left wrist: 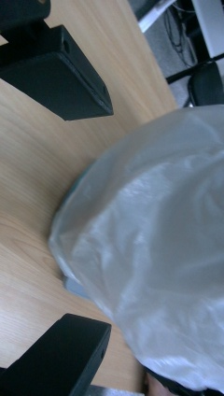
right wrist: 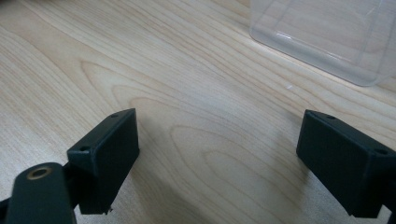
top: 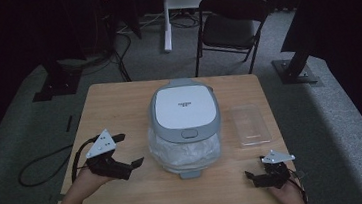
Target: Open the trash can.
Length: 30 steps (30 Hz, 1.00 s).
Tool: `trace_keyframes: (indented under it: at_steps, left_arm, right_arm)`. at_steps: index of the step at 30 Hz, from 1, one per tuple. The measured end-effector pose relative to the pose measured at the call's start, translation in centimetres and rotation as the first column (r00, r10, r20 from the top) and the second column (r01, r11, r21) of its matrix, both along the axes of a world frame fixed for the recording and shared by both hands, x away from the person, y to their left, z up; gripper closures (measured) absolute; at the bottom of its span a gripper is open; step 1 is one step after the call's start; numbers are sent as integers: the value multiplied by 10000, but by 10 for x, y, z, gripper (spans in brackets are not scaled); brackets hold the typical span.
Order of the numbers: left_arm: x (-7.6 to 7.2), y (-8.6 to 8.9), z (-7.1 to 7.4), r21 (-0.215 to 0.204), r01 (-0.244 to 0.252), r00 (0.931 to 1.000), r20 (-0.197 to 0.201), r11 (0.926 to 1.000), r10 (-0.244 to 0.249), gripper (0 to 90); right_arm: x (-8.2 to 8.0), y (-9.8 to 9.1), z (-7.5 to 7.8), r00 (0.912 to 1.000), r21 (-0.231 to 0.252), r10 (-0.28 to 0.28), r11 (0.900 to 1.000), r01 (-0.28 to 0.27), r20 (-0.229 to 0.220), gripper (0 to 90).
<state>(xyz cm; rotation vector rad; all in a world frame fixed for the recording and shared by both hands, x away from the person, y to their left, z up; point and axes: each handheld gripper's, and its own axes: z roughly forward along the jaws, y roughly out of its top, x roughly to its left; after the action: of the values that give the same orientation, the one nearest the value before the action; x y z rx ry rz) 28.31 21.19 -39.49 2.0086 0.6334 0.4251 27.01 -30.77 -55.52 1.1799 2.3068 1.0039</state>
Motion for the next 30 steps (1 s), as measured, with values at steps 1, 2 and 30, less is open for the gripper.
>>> trace_keyframes:
  at_steps: [1,2,30]
  left_arm:
    - [0,0,0,0,0,10000,0,10000,0,13]
    - [0,-2,2,23,17,10000,79,10000,-17,13]
    - [6,-47,52,-550,1286,9874,1005,9902,-1227,31]
  right_arm:
    - [0,0,0,10000,0,0,10000,0,0,123]
    - [0,0,0,10000,0,-3,10000,3,-2,123]
    - [0,0,0,10000,-2,-5,10000,5,-3,123]
